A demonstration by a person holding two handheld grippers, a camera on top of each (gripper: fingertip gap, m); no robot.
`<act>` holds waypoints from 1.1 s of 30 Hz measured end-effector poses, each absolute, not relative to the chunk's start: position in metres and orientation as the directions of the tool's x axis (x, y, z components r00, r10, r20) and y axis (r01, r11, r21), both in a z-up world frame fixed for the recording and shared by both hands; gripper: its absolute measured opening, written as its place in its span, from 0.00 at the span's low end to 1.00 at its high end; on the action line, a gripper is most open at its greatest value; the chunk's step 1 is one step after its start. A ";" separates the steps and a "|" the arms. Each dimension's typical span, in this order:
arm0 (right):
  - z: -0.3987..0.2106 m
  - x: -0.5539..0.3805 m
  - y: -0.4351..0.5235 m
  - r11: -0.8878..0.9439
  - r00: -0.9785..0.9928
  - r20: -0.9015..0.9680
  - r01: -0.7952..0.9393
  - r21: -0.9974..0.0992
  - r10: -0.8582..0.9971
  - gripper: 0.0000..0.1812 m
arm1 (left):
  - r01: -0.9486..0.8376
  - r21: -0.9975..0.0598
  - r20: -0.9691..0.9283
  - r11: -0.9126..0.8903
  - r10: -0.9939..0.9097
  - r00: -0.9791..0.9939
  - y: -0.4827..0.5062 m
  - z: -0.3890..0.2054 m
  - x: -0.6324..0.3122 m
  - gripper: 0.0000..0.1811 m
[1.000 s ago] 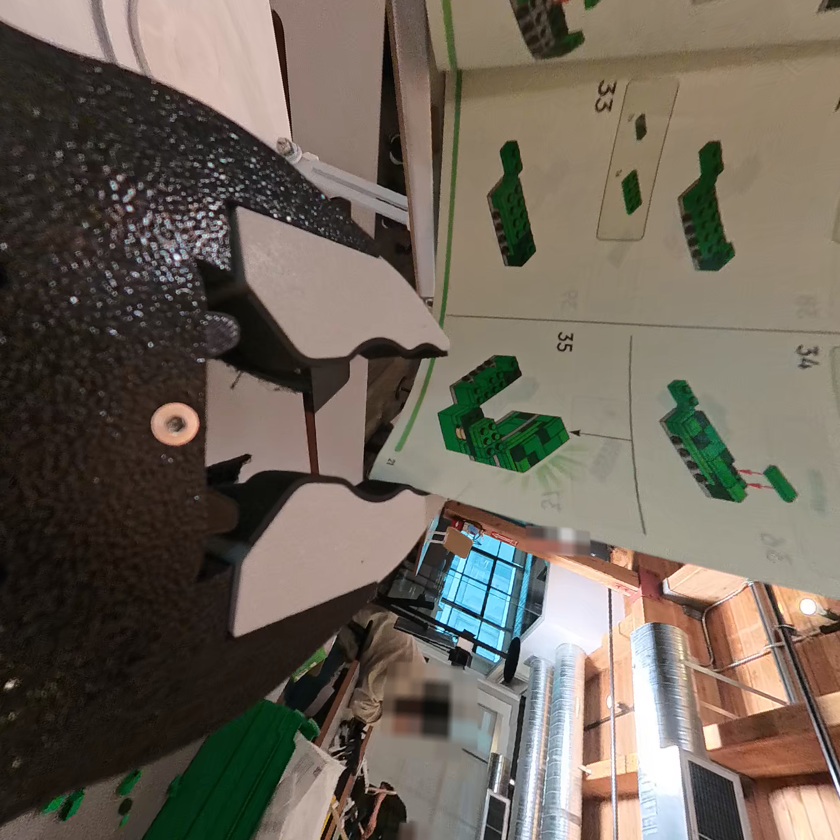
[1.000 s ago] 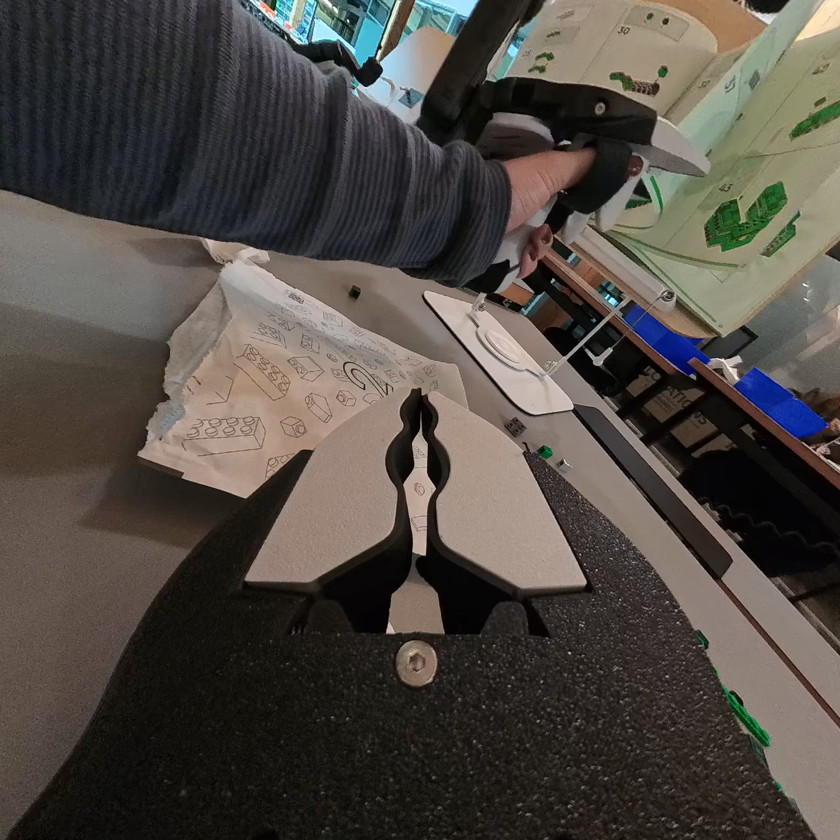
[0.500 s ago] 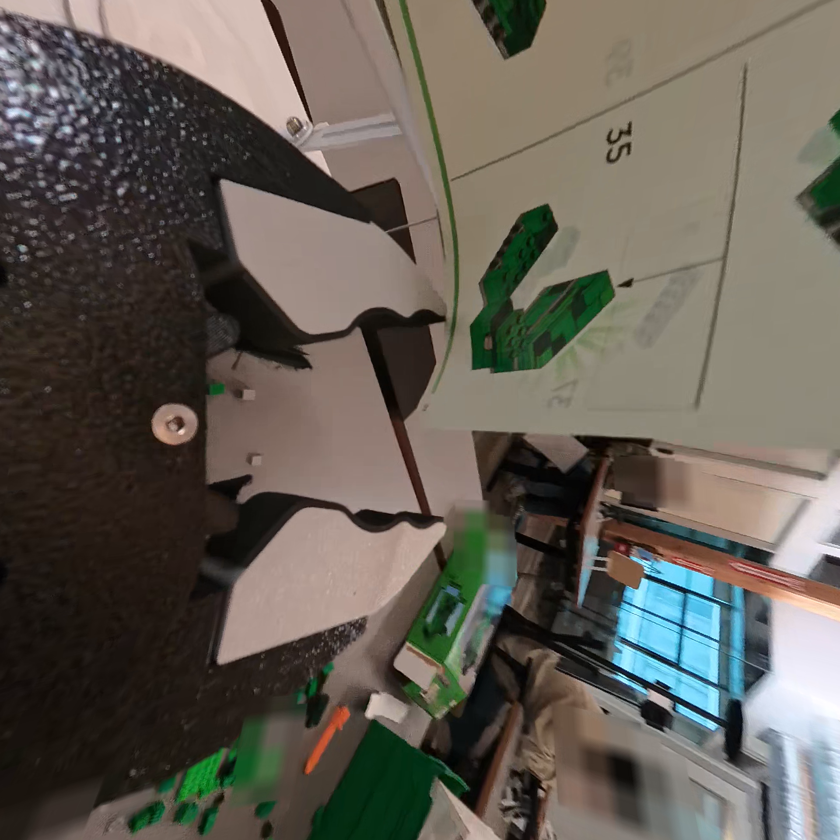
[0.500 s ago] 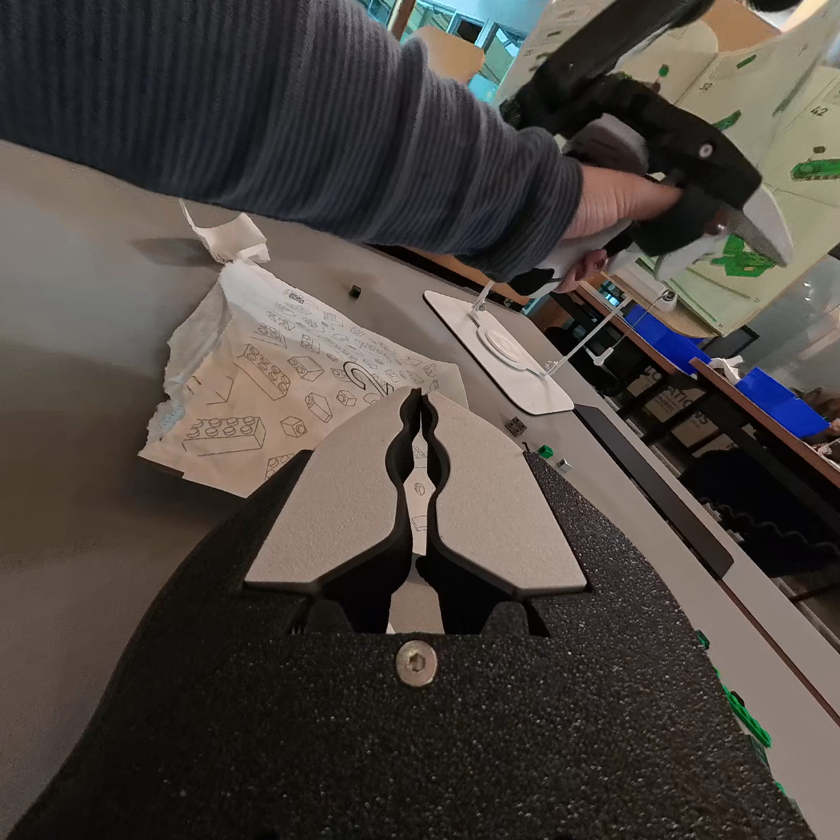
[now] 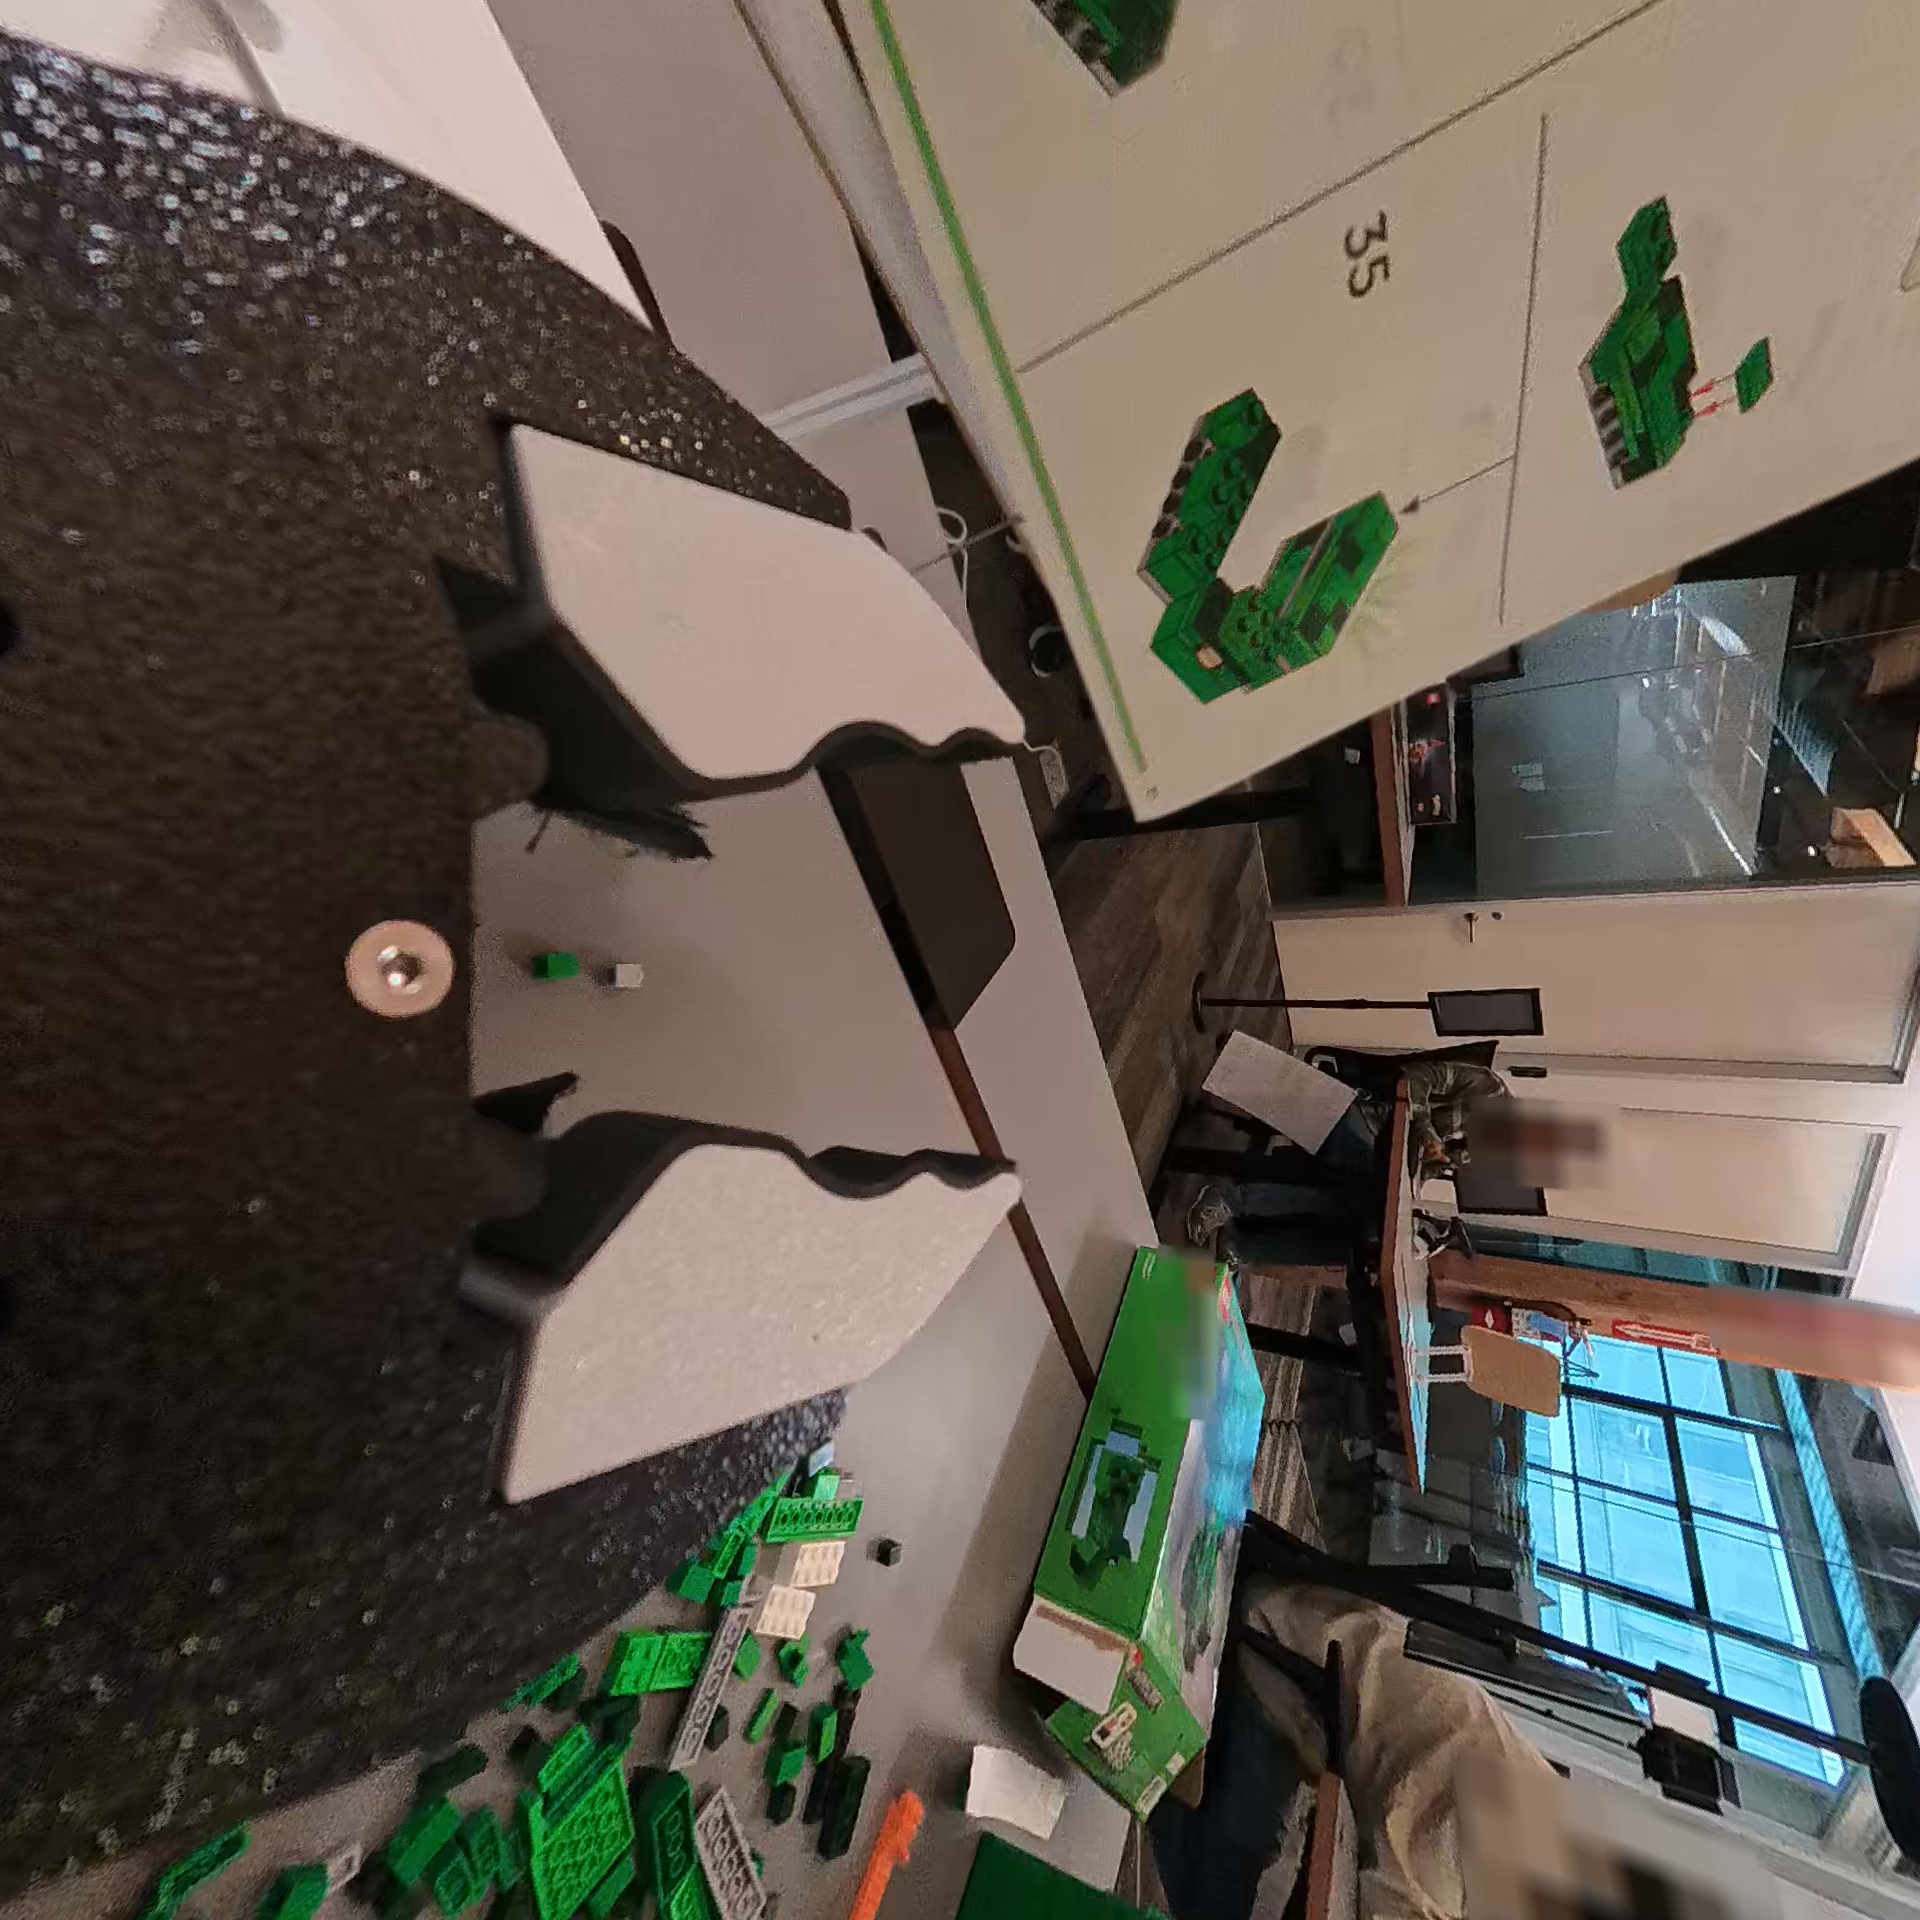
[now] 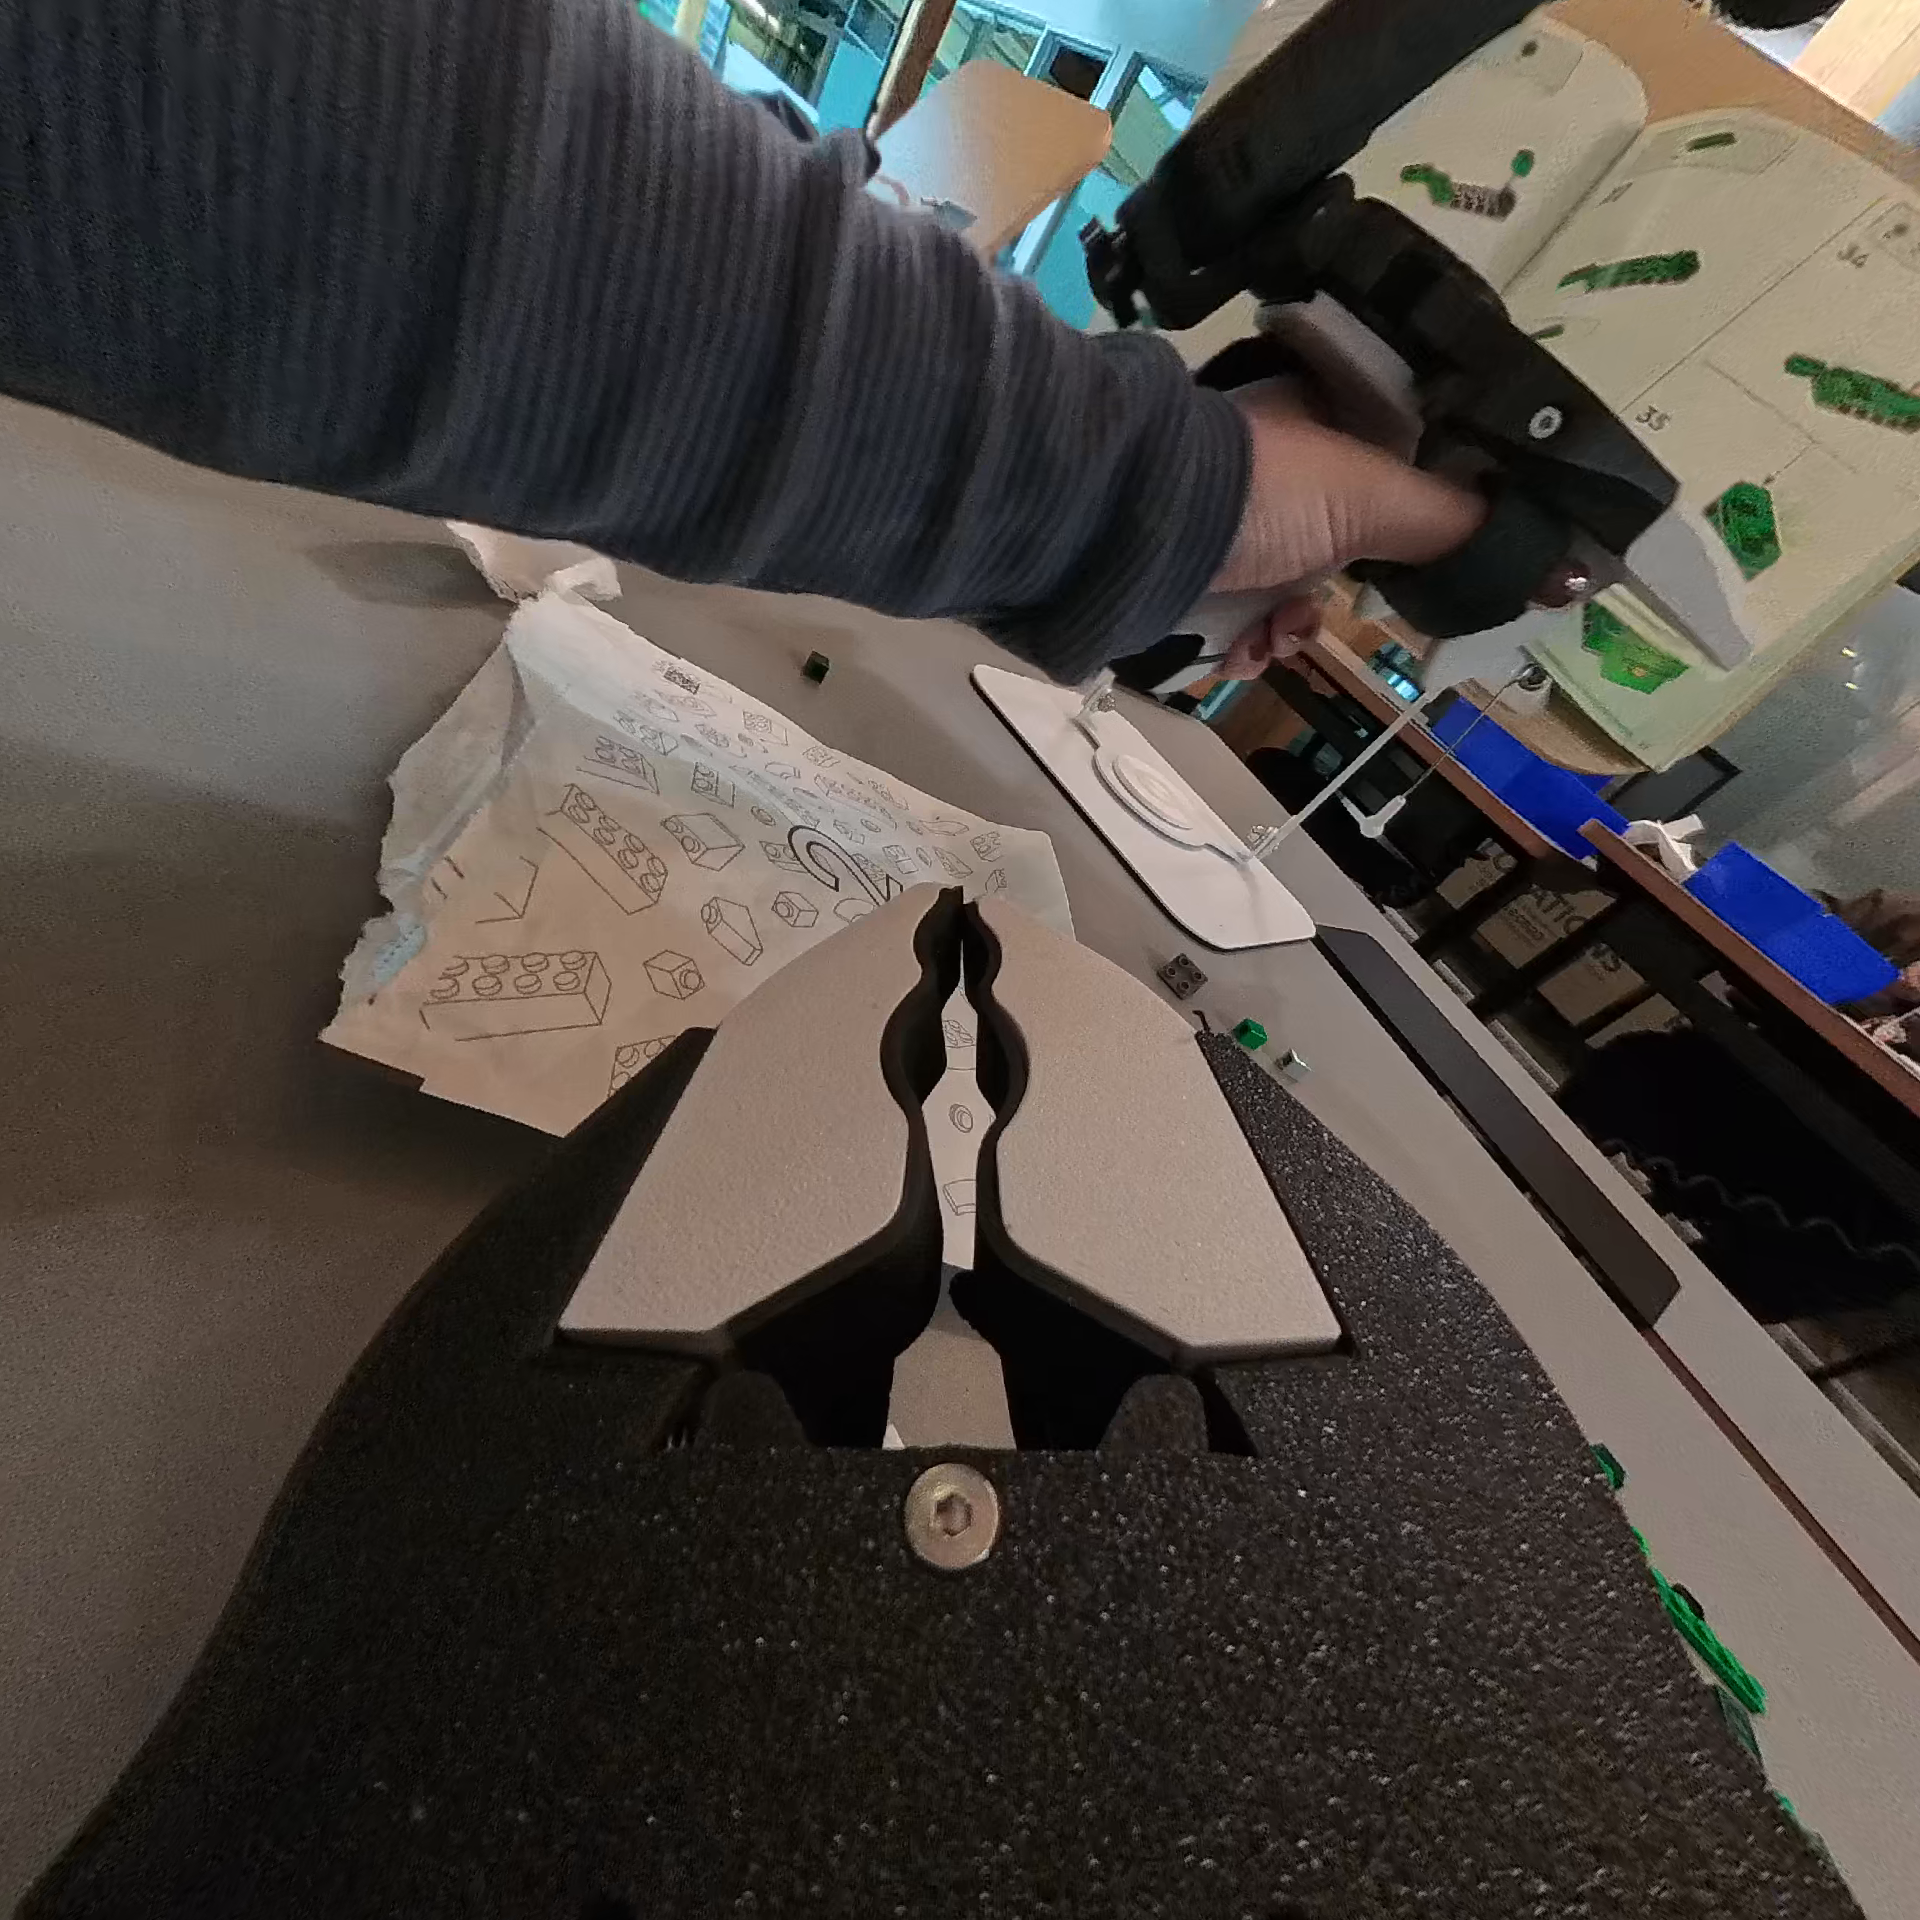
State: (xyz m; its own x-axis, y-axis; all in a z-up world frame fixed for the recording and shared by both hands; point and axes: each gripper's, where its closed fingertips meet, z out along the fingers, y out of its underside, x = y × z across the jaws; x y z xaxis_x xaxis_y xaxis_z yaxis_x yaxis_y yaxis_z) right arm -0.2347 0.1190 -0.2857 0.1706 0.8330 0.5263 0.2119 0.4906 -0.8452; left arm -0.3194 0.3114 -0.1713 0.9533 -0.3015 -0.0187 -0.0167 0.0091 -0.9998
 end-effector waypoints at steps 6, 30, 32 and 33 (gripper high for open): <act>-0.285 -0.235 0.119 0.490 0.172 0.525 0.211 -0.846 0.833 0.00 | 0.180 -0.980 0.159 0.088 -0.211 0.965 0.285 -0.173 -0.364 0.30; -0.287 -0.235 0.119 0.495 0.168 0.533 0.219 -0.841 0.830 0.00 | 0.836 -0.314 0.827 0.451 -0.302 0.474 0.213 -0.188 -0.534 0.16; -0.287 -0.235 0.119 0.496 0.167 0.533 0.219 -0.840 0.829 0.00 | 0.839 -0.321 0.839 0.439 -0.280 0.467 0.216 -0.192 -0.535 0.18; -0.287 -0.235 0.119 0.496 0.167 0.533 0.219 -0.840 0.829 0.00 | 0.843 -0.324 0.848 0.429 -0.264 0.460 0.218 -0.195 -0.536 0.18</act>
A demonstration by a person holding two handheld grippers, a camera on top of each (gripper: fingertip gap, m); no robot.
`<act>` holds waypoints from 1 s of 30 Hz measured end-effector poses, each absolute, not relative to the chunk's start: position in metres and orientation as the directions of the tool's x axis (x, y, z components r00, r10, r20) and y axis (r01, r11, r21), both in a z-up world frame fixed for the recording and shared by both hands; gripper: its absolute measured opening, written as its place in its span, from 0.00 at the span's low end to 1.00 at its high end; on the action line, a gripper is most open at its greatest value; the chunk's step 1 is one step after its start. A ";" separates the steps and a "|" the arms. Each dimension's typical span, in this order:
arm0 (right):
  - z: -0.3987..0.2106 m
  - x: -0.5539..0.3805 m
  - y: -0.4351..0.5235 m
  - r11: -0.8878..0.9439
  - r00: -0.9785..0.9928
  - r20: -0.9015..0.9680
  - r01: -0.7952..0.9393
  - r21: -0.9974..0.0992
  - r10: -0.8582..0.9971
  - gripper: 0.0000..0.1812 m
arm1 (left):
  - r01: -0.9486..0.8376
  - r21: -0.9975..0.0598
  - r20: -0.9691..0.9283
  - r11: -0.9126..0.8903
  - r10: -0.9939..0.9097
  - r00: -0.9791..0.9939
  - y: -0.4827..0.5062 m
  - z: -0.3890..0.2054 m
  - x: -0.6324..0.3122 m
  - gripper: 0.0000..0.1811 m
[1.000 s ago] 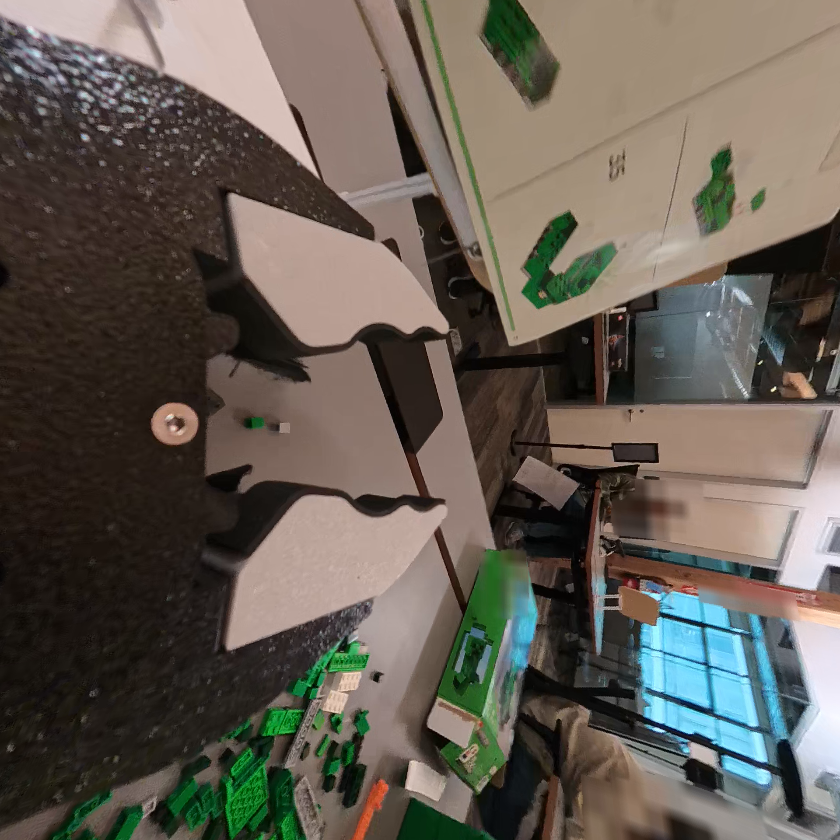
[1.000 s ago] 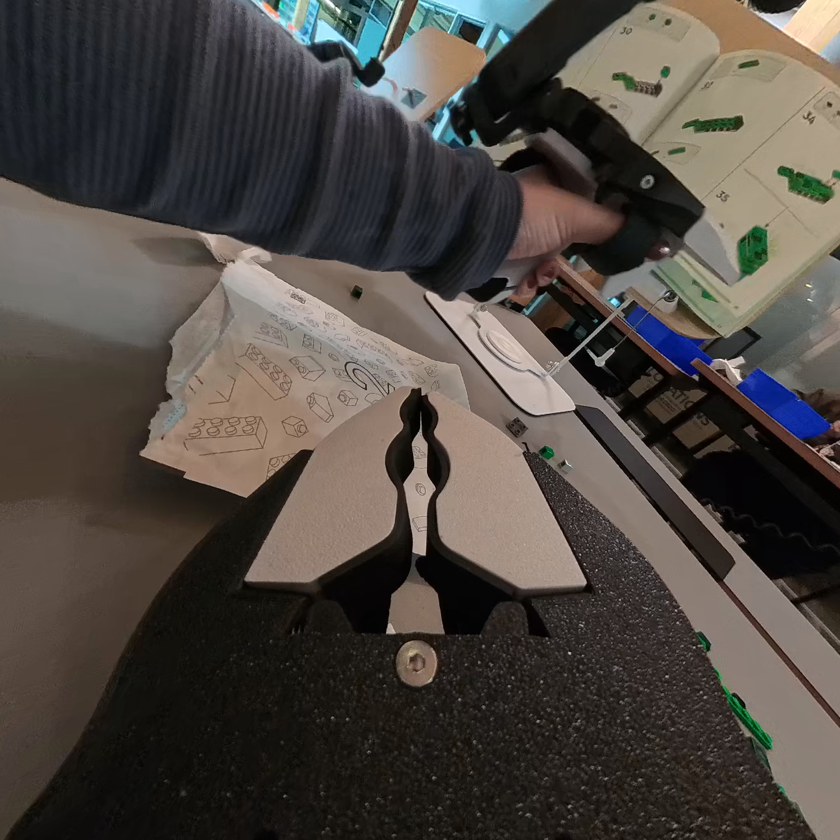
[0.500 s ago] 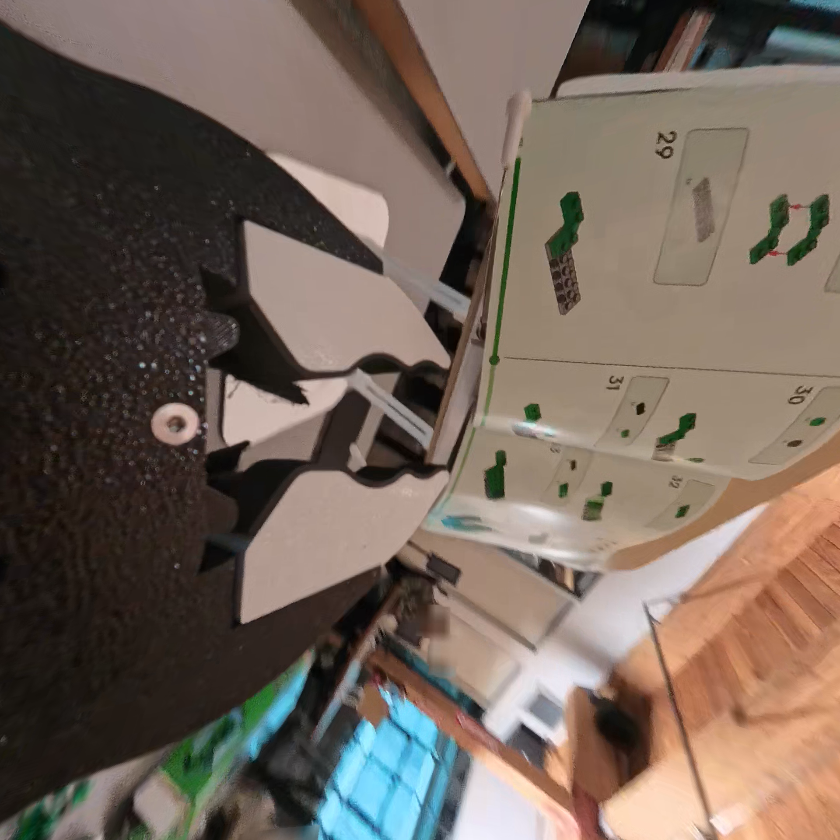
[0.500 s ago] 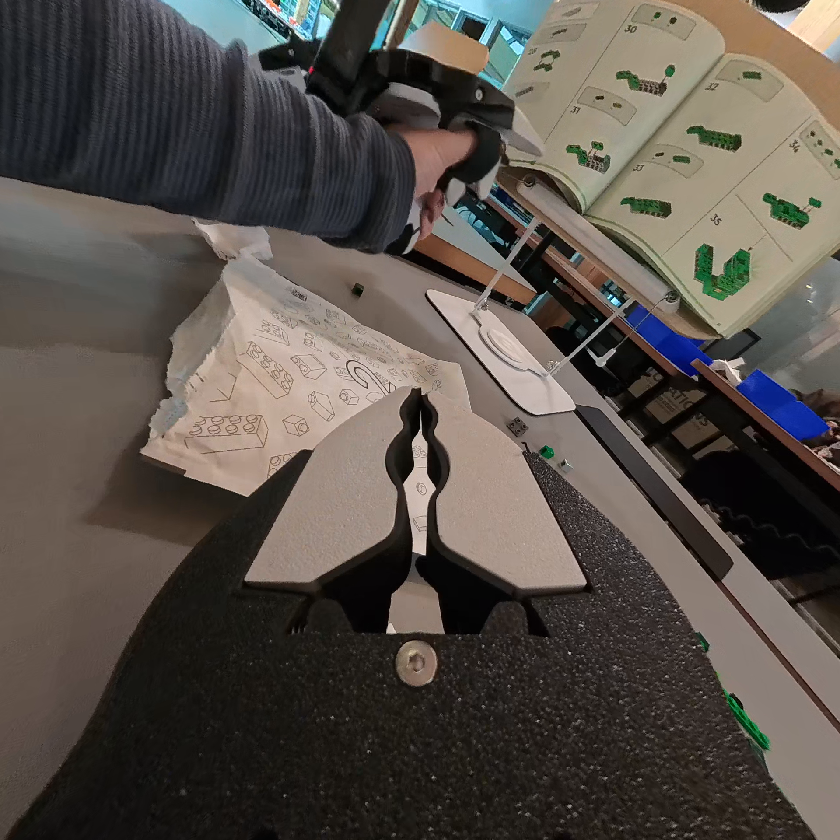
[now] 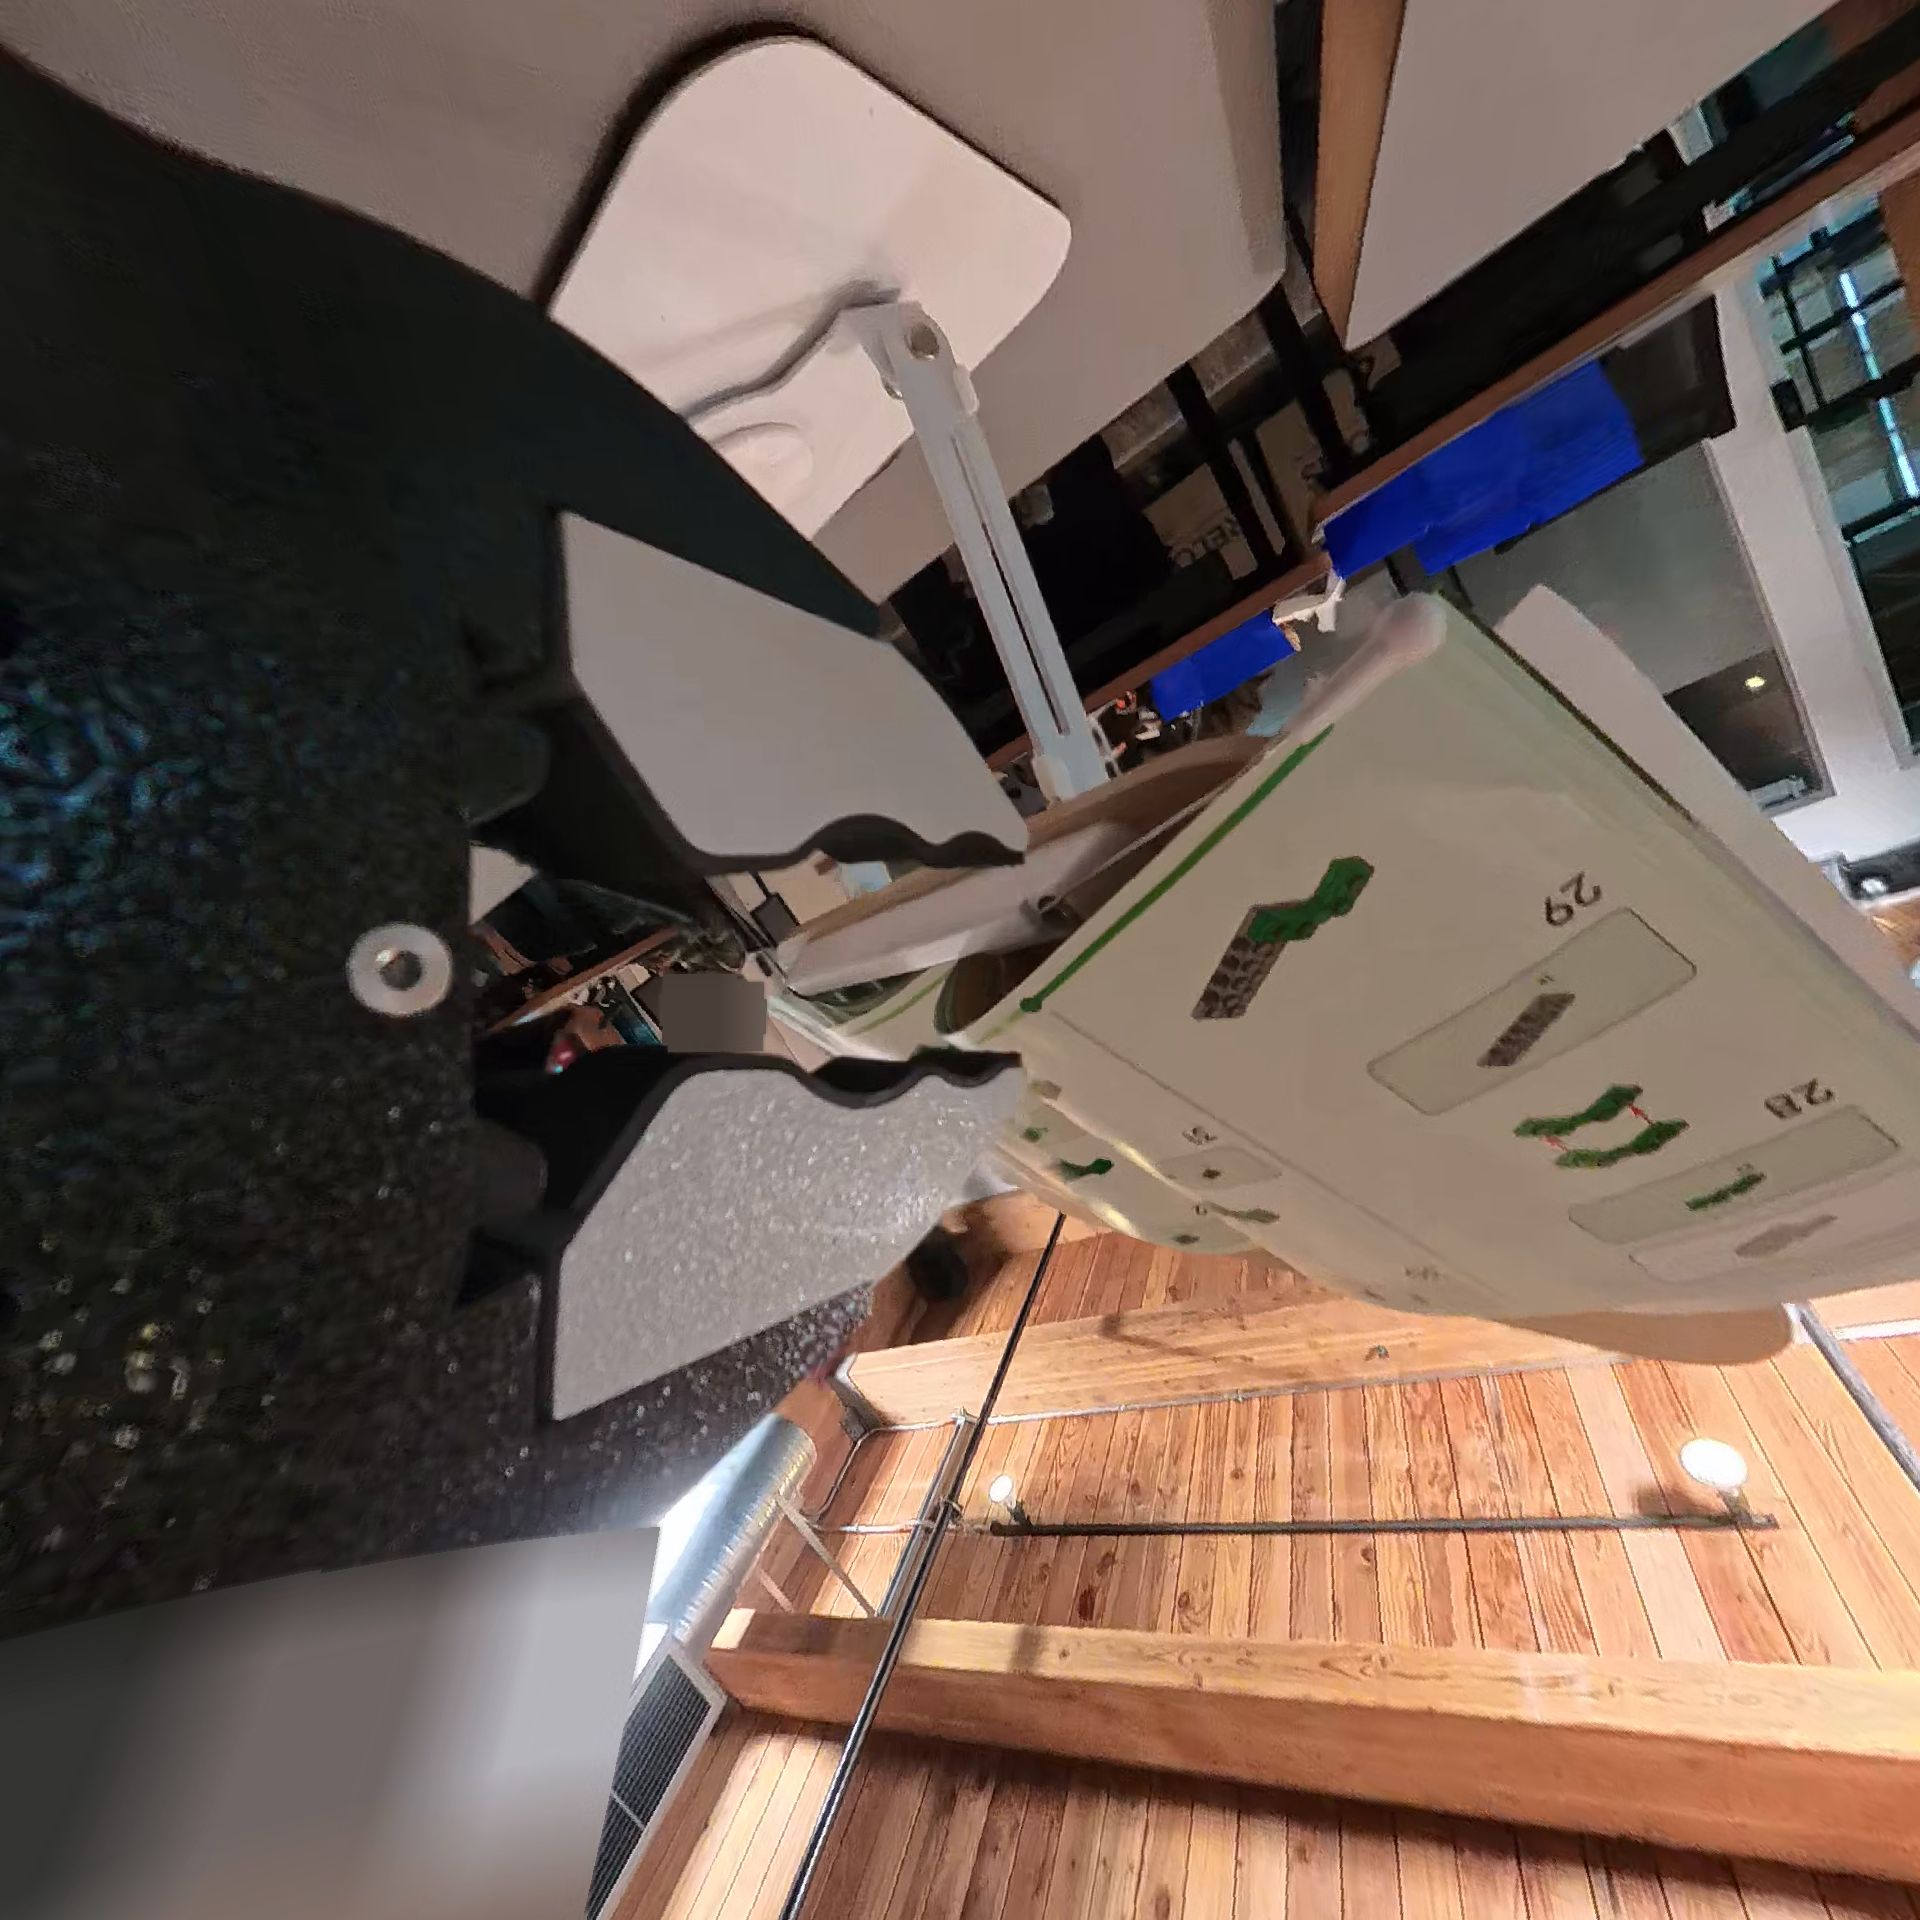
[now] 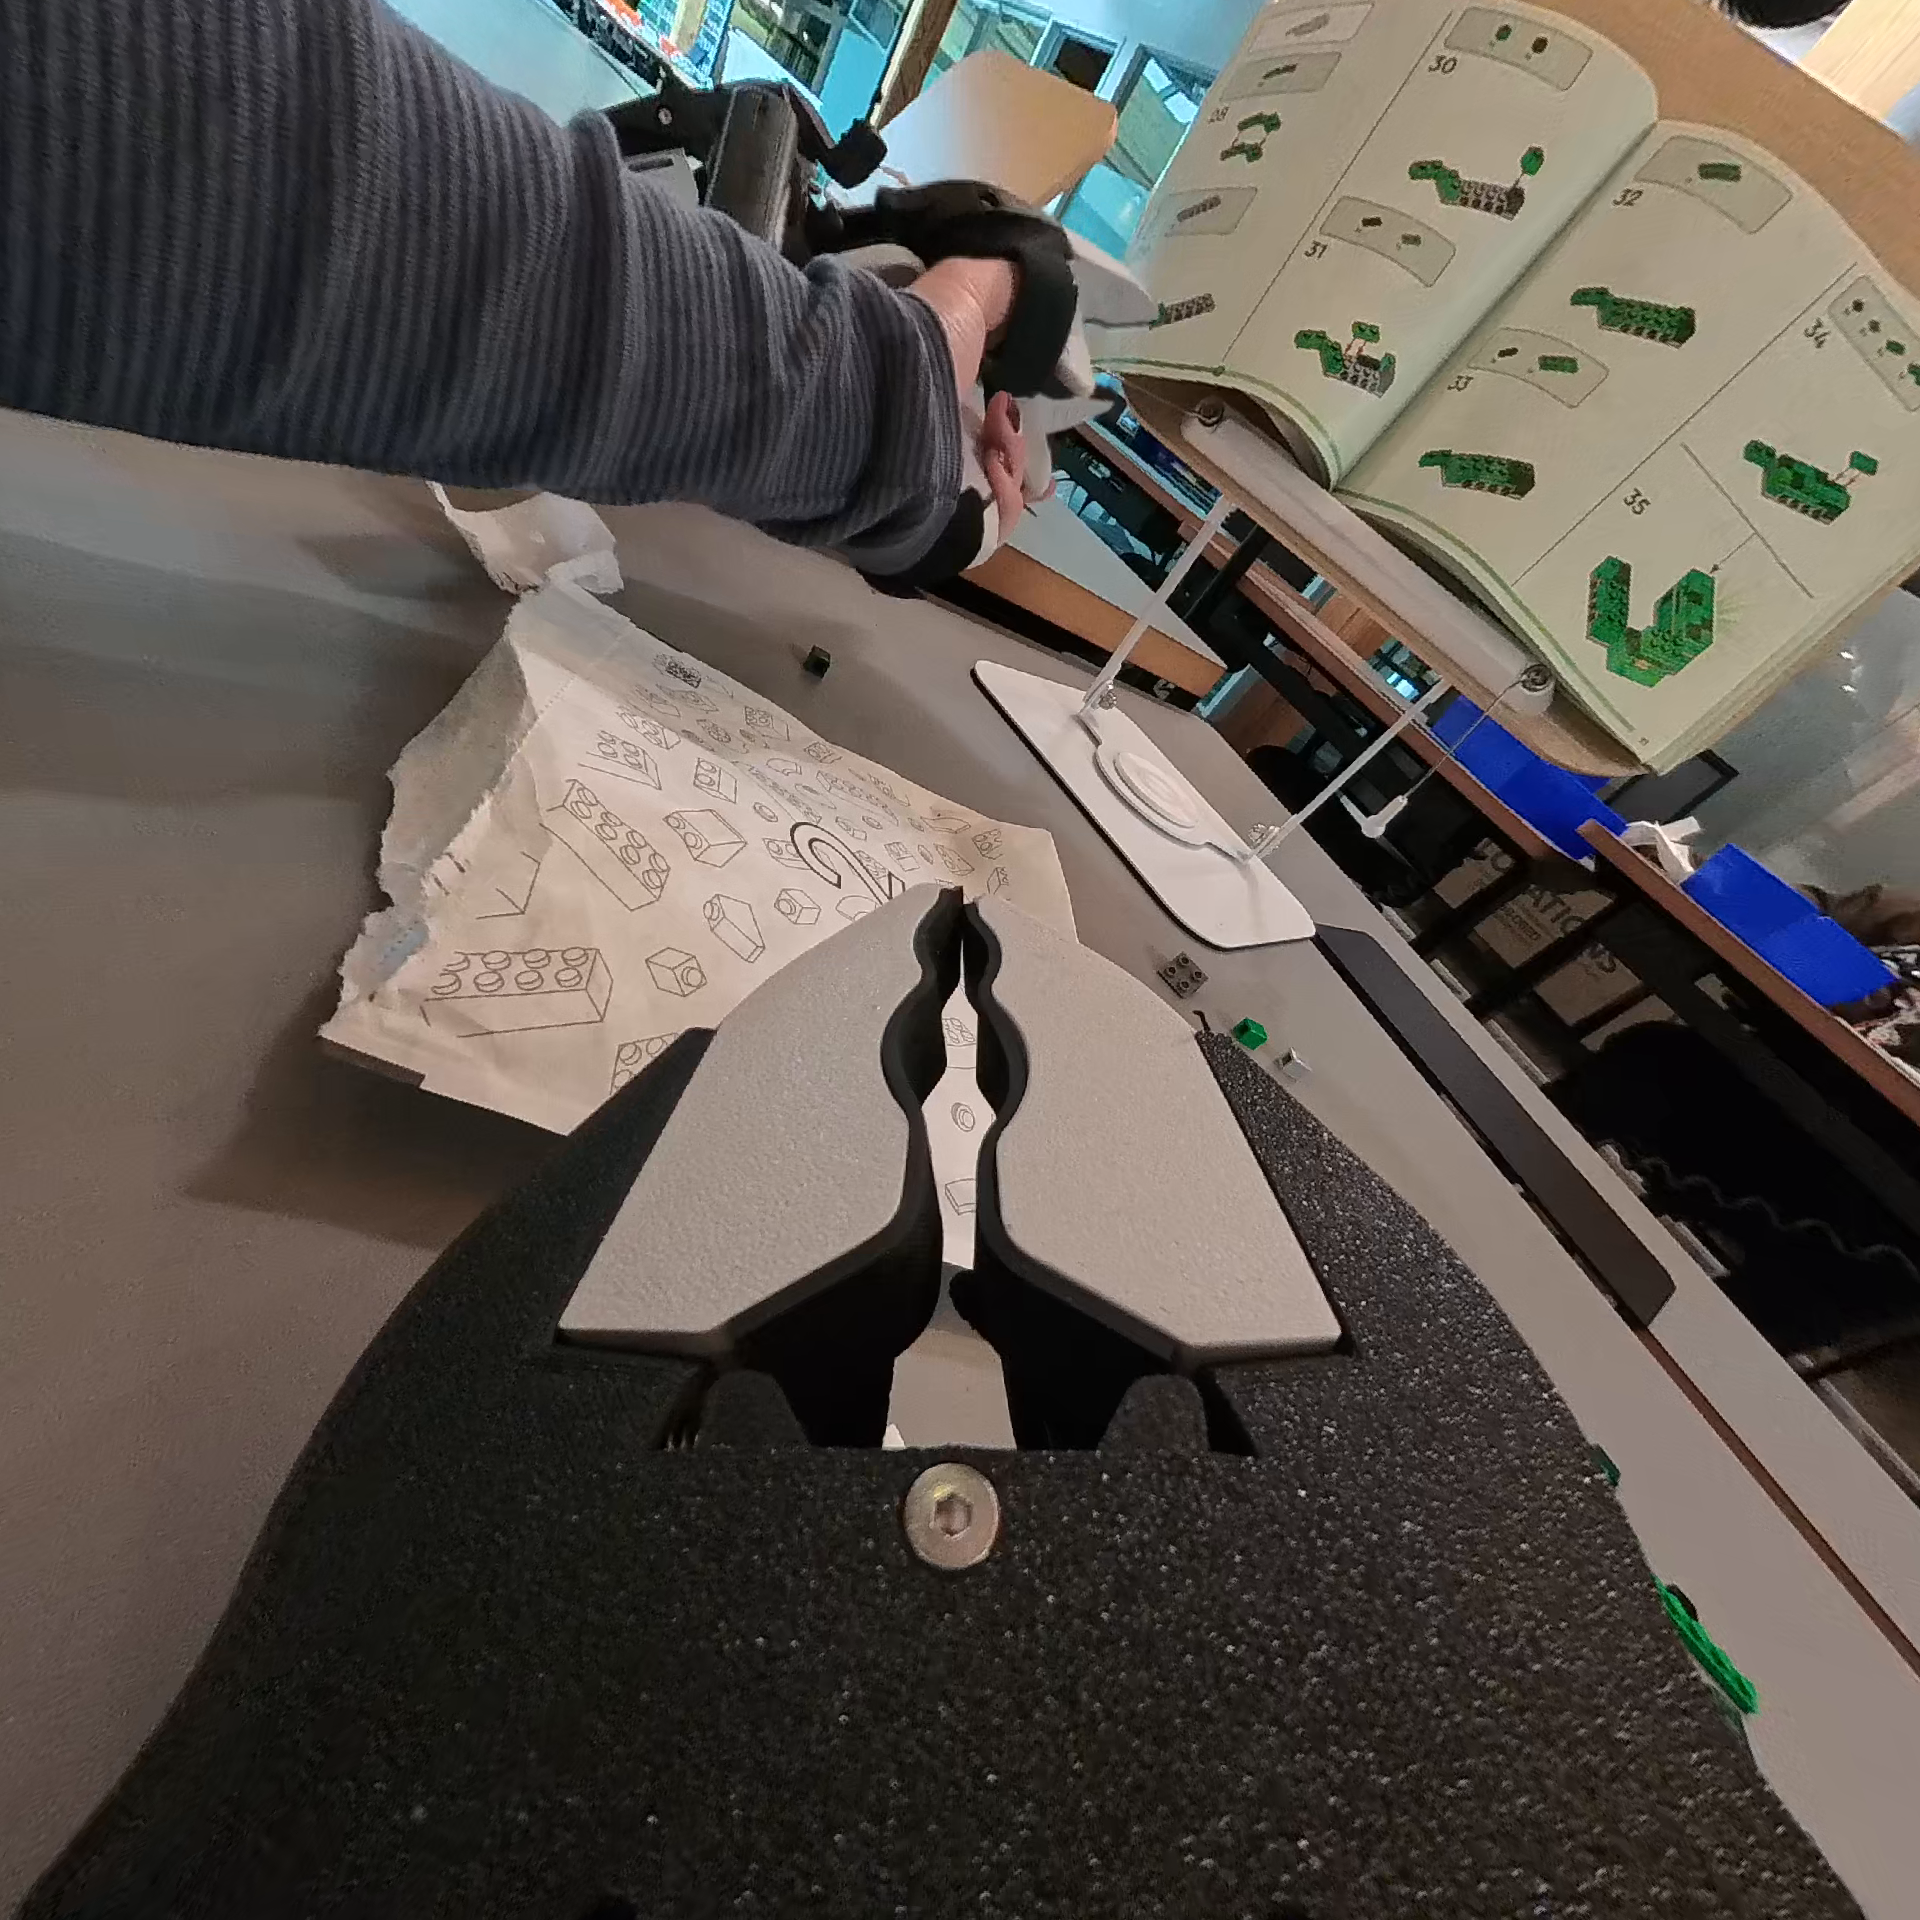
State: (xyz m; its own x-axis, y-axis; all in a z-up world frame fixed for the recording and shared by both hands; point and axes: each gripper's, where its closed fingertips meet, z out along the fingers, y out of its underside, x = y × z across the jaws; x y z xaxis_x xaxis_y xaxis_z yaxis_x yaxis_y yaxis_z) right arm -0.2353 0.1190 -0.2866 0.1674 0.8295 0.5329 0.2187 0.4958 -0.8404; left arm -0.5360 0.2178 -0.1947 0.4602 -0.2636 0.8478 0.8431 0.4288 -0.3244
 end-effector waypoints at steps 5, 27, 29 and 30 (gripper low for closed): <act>-0.287 -0.235 0.119 0.495 0.168 0.532 0.218 -0.841 0.830 0.00 | 0.850 -0.375 0.843 0.370 -0.246 0.479 0.222 -0.195 -0.530 0.21; -0.287 -0.236 0.119 0.496 0.165 0.534 0.222 -0.840 0.829 0.00 | 0.890 -0.350 0.857 0.291 -0.285 0.430 0.233 -0.181 -0.533 0.25; -0.287 -0.236 0.119 0.496 0.165 0.533 0.221 -0.840 0.830 0.00 | 0.891 -0.352 0.854 0.289 -0.290 0.431 0.233 -0.179 -0.532 0.25; -0.287 -0.236 0.119 0.496 0.165 0.533 0.221 -0.840 0.830 0.00 | 0.890 -0.353 0.853 0.290 -0.291 0.433 0.233 -0.179 -0.531 0.25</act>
